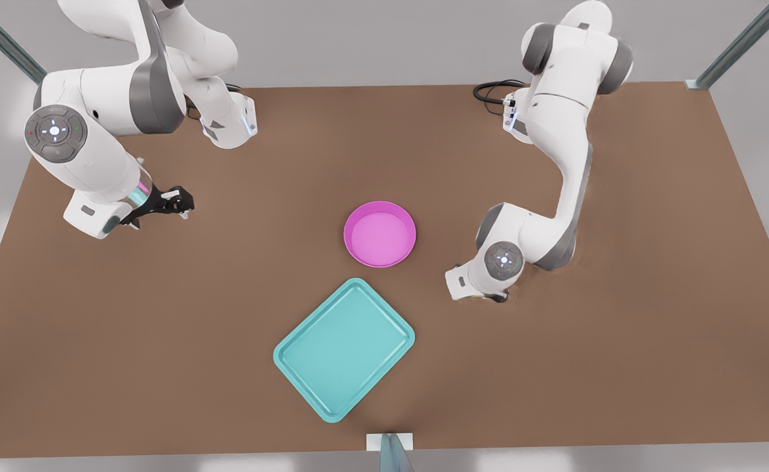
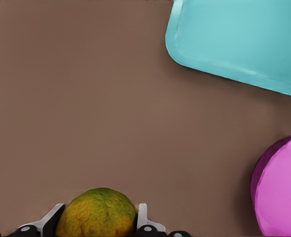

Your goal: Place the orange on the plate with the left arm and the plate on the tray with the right arm

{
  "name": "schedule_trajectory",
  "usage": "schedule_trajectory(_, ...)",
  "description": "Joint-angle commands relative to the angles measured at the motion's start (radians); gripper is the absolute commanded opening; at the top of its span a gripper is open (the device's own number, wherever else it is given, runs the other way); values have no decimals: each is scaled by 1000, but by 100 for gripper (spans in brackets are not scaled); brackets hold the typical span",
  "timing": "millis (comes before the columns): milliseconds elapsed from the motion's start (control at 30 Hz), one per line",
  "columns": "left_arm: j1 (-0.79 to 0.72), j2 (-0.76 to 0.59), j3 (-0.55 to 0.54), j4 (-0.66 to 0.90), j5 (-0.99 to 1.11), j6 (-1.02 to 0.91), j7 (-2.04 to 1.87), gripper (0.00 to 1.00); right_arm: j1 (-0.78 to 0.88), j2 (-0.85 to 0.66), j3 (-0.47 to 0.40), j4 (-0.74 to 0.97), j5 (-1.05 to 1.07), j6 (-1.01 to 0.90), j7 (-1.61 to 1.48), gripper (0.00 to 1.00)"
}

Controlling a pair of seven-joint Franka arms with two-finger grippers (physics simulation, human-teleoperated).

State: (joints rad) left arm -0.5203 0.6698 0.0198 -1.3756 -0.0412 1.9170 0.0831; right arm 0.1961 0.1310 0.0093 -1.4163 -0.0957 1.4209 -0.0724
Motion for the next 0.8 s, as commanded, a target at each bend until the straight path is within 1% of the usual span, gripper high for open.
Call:
schedule_trajectory(0, -73, 45, -21, 56, -45, -72, -844, 61, 2, -1, 0, 0, 1, 0, -1, 100)
schedule_trajectory(33, -83, 60, -43, 82, -57, -73, -896, 61, -1, -1, 0, 0, 1, 0, -1, 100)
schedule_trajectory(100, -104, 60, -110, 82, -62, -118, -1011, 62, -1, 2, 0, 0, 1, 0, -1, 100)
schedule_trajectory(167, -135, 86, -147, 89, -77, -118, -1102, 63, -1, 2, 0, 0, 1, 0, -1, 100)
schedule_trajectory(233, -150, 122, -152, 132, -78, -115, -1138, 63, -1, 2, 0, 0, 1, 0, -1, 100)
schedule_trajectory(333, -190, 145, -153, 153, -78, -104, -1177, 63, -1, 4, 0, 0, 1, 0, -1, 100)
schedule_trajectory(367, -190, 148, -152, 153, -78, -101, -1175, 72, -1, 4, 0, 0, 1, 0, -1, 100)
schedule_trajectory(400, -190, 148, -152, 152, -78, -99, -1172, 100, -1, 4, 0, 0, 1, 0, -1, 100)
schedule_trajectory(533, -181, 129, -139, 153, -65, -113, -1142, 100, -1, 4, 0, 0, 1, 0, -1, 100)
schedule_trajectory(567, -71, 36, -123, 153, -108, -283, -946, 100, -1, 10, 1, -6, 5, 1, -1, 100)
schedule_trajectory(600, 45, -73, -109, 155, -95, -498, -691, 100, 3, 22, 1, -32, 74, 4, -1, 100)
schedule_trajectory(633, 80, -156, 35, 155, -94, -582, -482, 100, 16, 45, 0, -67, 172, 18, 5, 100)
schedule_trajectory(667, 80, -194, 170, 155, -92, -628, -312, 100, 57, 81, 1, -67, 226, 47, 29, 100)
schedule_trajectory(700, 80, -225, 281, 155, -92, -636, -186, 100, 108, 117, 18, -66, 292, 81, 77, 100)
schedule_trajectory(733, 78, -272, 361, 155, -94, -636, -109, 100, 167, 156, 27, -62, 298, 138, 149, 100)
schedule_trajectory(767, 80, -303, 382, 156, -94, -651, -129, 100, 207, 177, 27, -67, 300, 184, 221, 100)
